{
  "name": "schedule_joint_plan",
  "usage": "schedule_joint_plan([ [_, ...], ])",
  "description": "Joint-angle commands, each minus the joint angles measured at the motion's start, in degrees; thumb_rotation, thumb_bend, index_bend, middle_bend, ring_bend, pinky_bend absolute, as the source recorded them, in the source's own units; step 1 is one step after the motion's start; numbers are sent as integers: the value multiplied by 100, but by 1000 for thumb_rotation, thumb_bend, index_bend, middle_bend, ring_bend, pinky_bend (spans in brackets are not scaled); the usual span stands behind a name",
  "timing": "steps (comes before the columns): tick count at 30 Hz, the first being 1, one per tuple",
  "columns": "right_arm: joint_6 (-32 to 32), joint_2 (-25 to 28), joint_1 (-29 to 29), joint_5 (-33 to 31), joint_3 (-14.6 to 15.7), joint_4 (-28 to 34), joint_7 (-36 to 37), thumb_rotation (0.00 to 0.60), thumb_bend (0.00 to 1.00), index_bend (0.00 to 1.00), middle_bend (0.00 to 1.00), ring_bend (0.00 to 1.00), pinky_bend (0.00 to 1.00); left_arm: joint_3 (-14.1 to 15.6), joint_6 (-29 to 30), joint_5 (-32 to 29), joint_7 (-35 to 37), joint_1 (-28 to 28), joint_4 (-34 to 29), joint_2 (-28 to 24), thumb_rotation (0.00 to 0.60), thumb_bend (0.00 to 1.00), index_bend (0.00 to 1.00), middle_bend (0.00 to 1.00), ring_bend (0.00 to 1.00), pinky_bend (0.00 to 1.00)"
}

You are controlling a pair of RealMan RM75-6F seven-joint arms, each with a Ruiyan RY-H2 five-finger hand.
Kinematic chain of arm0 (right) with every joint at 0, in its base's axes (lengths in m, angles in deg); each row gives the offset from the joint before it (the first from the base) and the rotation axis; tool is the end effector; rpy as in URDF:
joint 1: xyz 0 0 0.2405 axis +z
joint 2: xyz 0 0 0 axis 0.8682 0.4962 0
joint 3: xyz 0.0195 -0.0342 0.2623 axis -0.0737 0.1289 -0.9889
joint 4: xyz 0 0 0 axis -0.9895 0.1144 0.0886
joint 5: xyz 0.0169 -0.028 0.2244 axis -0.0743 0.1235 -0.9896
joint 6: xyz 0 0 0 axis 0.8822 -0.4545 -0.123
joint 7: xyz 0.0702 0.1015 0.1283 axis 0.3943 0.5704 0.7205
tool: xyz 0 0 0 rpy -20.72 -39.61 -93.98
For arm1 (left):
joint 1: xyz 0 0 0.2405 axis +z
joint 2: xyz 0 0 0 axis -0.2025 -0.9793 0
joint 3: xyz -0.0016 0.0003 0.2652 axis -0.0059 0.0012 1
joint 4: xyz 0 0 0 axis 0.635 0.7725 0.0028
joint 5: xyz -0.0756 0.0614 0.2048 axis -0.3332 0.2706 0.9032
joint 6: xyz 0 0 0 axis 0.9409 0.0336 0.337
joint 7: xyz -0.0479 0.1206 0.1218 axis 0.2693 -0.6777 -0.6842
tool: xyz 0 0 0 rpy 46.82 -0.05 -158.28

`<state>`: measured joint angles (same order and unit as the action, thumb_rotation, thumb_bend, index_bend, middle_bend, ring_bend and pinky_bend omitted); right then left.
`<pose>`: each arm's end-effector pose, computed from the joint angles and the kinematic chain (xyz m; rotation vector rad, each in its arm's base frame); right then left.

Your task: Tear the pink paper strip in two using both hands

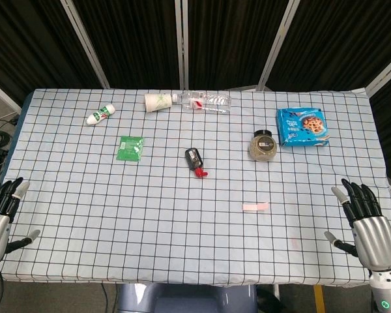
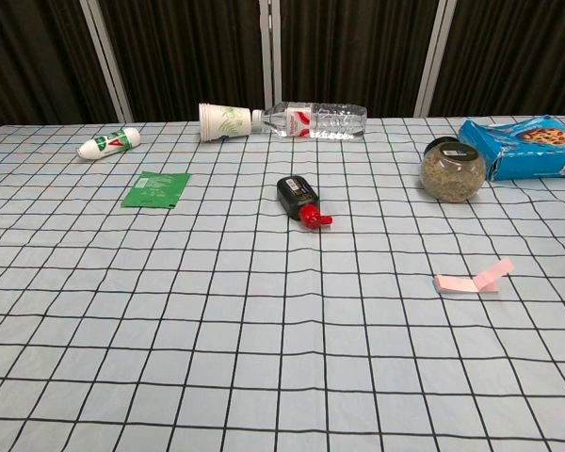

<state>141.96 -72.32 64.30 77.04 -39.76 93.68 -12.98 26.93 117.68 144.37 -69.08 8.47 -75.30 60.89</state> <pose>-0.2785 -0.2074 0.1597 1.4447 -0.7258 1.1275 -0.2825 0.1969 0.1542 -1.4411 -0.8035 -0.9726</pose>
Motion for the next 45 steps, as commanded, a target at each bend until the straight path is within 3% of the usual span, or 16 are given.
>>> schedule_joint_plan([
  [1, -34, -21, 3, 25, 30, -10, -47, 600, 13, 135, 0, 0, 0, -10, -3, -22, -4, 1, 6, 2, 600, 0, 0, 0, 0, 0],
  [13, -972, -409, 545, 414, 240, -586, -442, 600, 13, 156, 0, 0, 0, -71, -121, -105, -157, -71, 28, 70, 600, 0, 0, 0, 0, 0],
  [20, -1878, -1089, 1739, 1358, 295, -2017, -157, 600, 20, 283, 14, 0, 0, -169, -351, -344, -305, -194, 104, 188, 600, 0, 0, 0, 0, 0],
  [29, -1637, -2101, 2441, 1952, 396, -3860, 142, 600, 193, 373, 51, 0, 0, -218, -501, -550, -397, -260, 216, 295, 600, 0, 0, 0, 0, 0],
  [35, -1477, -2625, 2626, 2060, 498, -4848, -92, 600, 220, 383, 82, 0, 0, -224, -488, -599, -414, -251, 232, 310, 600, 0, 0, 0, 0, 0],
  [45, -1442, -3049, 2687, 1886, 702, -5555, 92, 600, 218, 394, 75, 0, 0, -190, -501, -585, -401, -250, 237, 305, 600, 0, 0, 0, 0, 0],
])
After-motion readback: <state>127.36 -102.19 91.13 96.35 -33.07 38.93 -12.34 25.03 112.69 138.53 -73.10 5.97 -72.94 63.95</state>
